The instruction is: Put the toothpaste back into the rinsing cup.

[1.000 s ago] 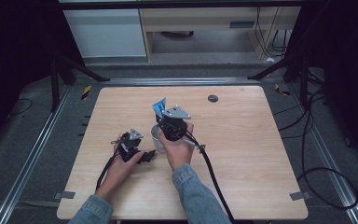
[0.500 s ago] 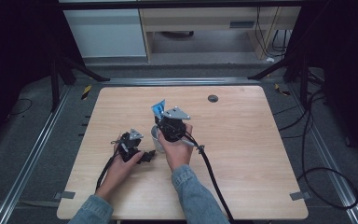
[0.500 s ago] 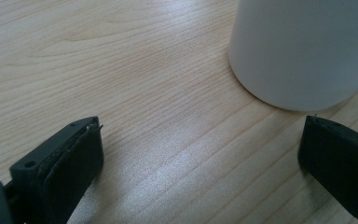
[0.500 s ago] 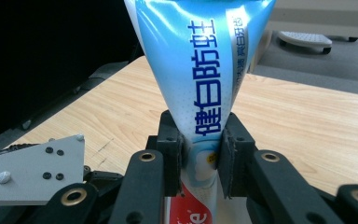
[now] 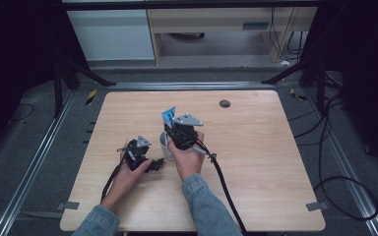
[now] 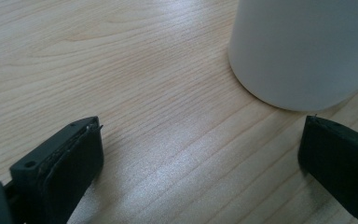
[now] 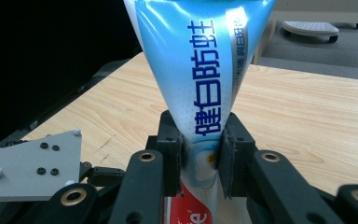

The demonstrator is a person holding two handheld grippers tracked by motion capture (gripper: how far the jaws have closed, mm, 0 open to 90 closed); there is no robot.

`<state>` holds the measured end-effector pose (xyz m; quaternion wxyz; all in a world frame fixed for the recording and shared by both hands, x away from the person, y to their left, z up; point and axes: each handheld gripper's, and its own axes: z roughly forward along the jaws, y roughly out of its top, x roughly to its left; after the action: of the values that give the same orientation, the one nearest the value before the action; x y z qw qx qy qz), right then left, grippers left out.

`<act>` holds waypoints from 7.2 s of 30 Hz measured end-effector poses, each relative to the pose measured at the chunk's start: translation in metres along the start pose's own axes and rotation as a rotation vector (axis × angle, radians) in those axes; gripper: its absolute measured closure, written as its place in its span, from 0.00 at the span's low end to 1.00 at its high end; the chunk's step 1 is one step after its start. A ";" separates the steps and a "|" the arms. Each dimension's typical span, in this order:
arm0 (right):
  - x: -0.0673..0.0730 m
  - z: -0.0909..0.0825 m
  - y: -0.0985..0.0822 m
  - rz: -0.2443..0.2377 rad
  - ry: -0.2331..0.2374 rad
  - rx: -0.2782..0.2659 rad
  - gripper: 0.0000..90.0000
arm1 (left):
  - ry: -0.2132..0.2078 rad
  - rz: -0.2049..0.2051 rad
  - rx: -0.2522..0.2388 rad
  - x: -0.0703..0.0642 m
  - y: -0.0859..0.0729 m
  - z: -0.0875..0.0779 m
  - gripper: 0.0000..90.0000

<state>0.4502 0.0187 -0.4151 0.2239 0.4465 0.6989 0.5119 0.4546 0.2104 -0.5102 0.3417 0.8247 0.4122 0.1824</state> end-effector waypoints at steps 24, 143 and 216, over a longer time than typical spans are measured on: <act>-0.006 0.001 -0.001 0.021 -0.002 0.011 0.80 | 0.000 -0.002 -0.002 0.000 0.000 0.000 0.00; -0.103 -0.077 0.015 -0.166 -0.220 0.257 0.10 | 0.000 0.003 0.004 0.000 0.000 0.000 0.00; -0.185 -0.091 -0.097 -0.004 -0.242 0.356 0.13 | 0.002 0.002 0.004 0.000 0.000 0.000 0.00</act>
<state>0.4348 -0.1938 -0.4963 0.2247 0.5359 0.7472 0.3225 0.4545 0.2101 -0.5101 0.3396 0.8256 0.4121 0.1826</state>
